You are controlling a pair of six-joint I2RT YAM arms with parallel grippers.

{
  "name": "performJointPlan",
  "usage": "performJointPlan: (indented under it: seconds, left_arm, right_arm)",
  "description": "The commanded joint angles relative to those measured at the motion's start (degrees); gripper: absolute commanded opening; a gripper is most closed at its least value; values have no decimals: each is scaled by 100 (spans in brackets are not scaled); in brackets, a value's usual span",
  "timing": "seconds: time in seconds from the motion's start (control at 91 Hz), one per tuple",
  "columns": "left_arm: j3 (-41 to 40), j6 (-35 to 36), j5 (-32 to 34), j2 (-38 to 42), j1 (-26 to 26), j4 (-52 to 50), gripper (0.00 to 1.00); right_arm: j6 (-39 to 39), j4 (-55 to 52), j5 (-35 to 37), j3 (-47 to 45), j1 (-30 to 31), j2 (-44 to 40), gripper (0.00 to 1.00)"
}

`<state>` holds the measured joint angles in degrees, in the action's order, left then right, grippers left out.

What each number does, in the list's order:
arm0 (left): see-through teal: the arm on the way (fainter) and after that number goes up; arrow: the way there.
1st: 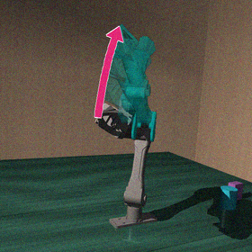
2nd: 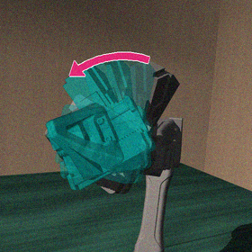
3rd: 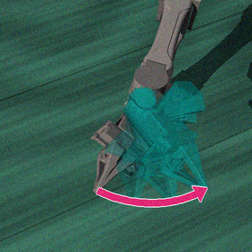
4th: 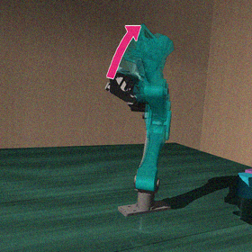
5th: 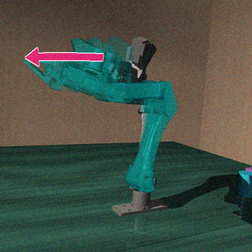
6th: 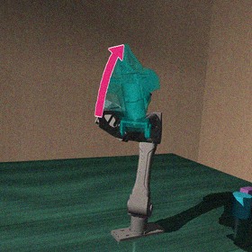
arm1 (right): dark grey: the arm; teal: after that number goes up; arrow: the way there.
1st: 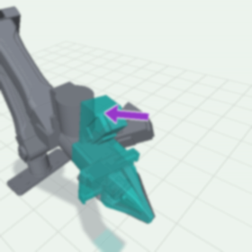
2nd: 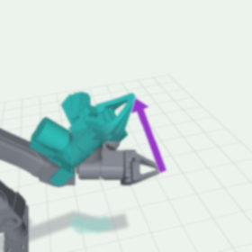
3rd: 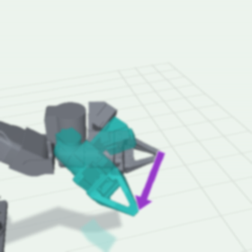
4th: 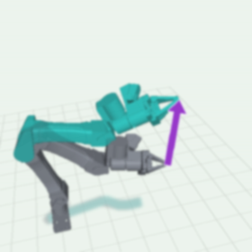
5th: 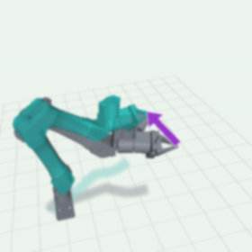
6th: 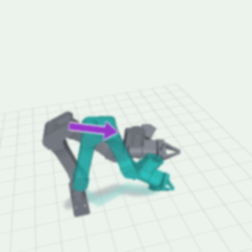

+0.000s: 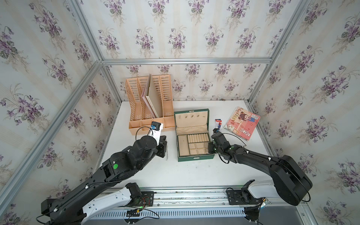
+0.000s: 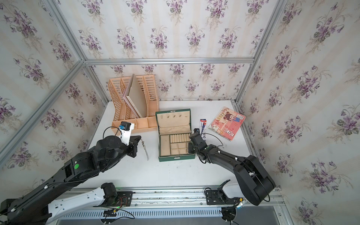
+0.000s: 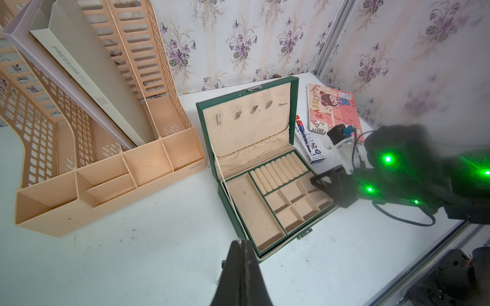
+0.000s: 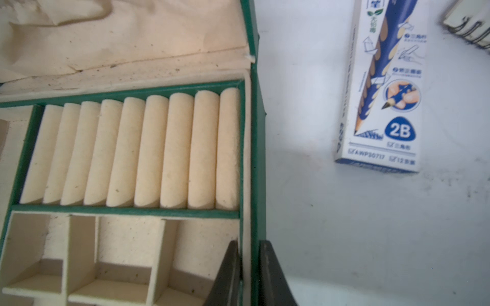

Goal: Put jewelry chain into jewelry box
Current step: Move the jewelry box to the center of the board.

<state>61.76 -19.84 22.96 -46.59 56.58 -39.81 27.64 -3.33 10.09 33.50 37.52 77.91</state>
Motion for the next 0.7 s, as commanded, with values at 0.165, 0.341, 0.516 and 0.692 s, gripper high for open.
performJointPlan:
  seconds: [0.165, 0.341, 0.516, 0.692]
  left_arm:
    - [-5, -16, 307, 190, -6, 14, 0]
    - [-23, -70, 347, 302, -6, -66, 0]
    - [-17, -81, 376, 398, -6, -192, 0]
    - [171, -32, 391, 290, -7, -334, 0]
  right_arm:
    - [1727, -548, 803, -279, 1127, -231, 7]
    - [2687, -675, 1360, -417, 1822, -252, 8]
    - [2901, -887, 1677, -407, 2117, -391, 32]
    - [1971, -1039, 1742, 25, 2119, -1035, 60]
